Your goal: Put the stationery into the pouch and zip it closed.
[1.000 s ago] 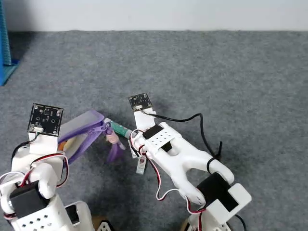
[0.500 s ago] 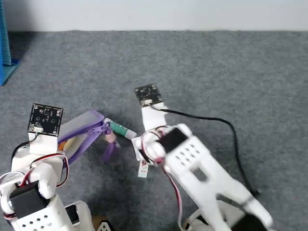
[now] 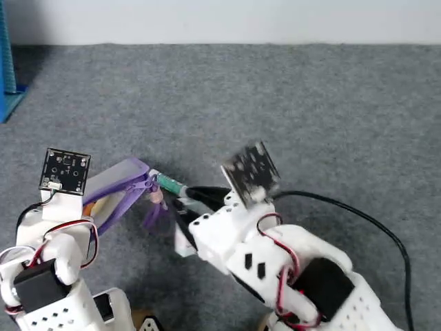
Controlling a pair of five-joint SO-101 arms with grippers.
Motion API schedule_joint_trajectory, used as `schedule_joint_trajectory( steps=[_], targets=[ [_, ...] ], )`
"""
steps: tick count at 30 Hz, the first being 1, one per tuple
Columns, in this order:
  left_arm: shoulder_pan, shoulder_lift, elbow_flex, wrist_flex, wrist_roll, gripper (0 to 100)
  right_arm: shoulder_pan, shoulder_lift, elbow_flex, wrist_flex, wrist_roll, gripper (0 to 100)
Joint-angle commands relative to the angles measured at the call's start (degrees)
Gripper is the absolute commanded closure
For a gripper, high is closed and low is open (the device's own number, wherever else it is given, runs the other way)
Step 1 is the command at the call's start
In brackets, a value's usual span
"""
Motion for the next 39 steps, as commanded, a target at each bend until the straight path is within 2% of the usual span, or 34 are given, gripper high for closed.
schedule_joint_trajectory(
  steps=[1, 5, 18, 23, 28, 32, 39],
  targets=[
    [-0.1, -0.6, -3.3, 0.3, 0.5, 99, -2.4, -1.5, -2.0, -8.3, 0.7, 99.1],
    [-0.1, -0.4, -3.8, 0.3, 0.5, 99, -3.0, -1.5, 0.4, -20.7, 1.0, 99.1],
    [-0.1, -0.4, -13.1, -0.2, 5.1, 99, -2.9, -1.6, 15.0, -52.9, 13.5, 99.1],
    [3.8, -0.4, -13.4, 0.1, 5.8, 99, -4.4, -1.8, 20.5, -63.5, 18.2, 99.1],
    [7.2, -0.4, -13.7, 0.3, 8.1, 99, -8.8, -1.6, 27.6, -74.2, 28.0, 99.1],
    [8.1, -0.4, -13.6, 0.3, 8.1, 99, -9.7, -1.5, 33.7, -83.4, 34.6, 99.1],
    [8.2, -0.4, -13.7, 1.5, 8.2, 99, -9.5, -1.7, 38.1, -91.7, 37.1, 99.1]
  ],
)
